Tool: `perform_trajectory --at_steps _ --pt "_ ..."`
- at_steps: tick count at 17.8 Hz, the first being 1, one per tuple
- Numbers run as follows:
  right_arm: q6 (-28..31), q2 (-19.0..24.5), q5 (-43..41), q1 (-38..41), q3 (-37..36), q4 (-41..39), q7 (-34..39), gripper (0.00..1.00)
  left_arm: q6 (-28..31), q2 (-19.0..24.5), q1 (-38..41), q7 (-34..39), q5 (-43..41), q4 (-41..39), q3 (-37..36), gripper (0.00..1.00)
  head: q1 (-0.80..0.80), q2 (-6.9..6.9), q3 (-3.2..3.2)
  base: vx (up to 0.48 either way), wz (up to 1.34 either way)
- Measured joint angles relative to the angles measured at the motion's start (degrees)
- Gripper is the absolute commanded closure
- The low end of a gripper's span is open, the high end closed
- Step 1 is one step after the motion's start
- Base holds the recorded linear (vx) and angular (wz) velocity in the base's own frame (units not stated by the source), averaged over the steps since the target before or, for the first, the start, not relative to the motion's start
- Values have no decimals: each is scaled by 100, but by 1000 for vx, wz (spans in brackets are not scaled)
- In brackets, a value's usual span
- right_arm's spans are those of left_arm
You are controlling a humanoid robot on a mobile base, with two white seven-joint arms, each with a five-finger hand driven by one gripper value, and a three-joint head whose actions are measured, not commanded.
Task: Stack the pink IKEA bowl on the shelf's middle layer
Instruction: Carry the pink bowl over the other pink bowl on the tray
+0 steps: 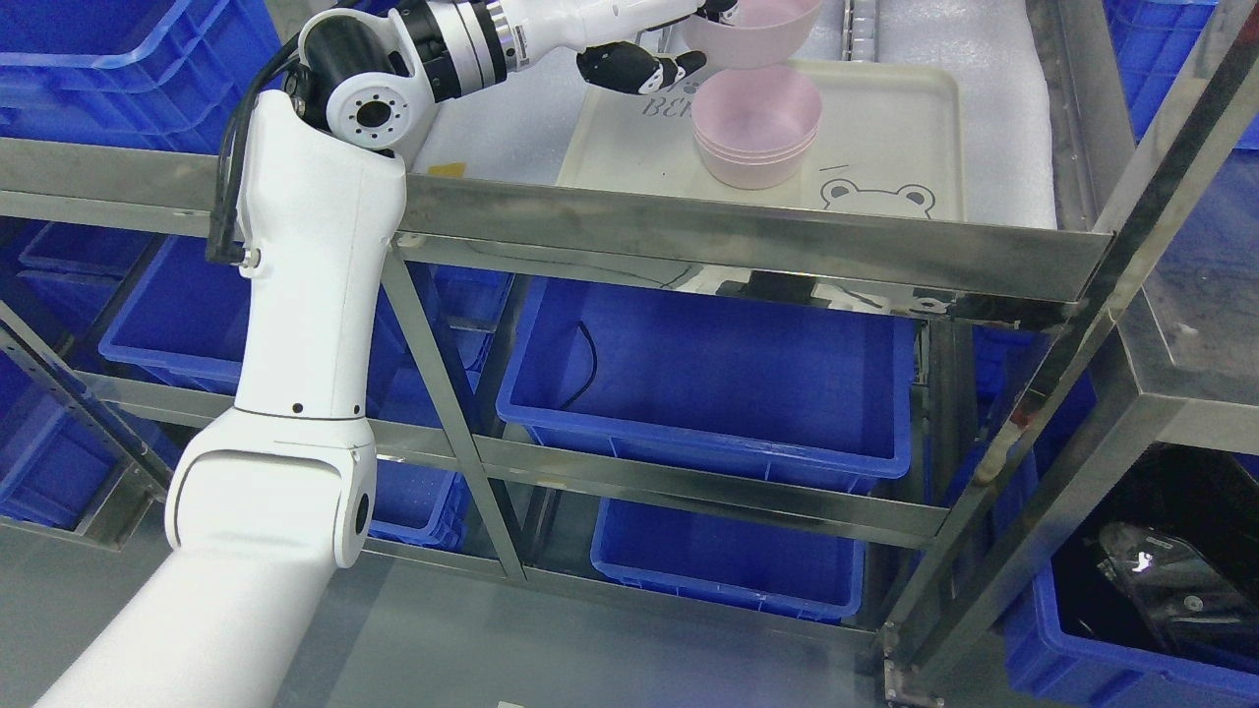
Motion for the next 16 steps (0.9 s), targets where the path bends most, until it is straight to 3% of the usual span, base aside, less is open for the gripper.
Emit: perform_trajectory --at_steps 11,16 --pt "0 0 0 0 0 0 0 0 5 -230 -72 7 -485 531 -615 96 0 -1 0 28 -5" --pt "0 0 -1 1 0 0 0 0 5 -142 -130 -21 -625 622 -733 96 0 -1 0 -3 4"
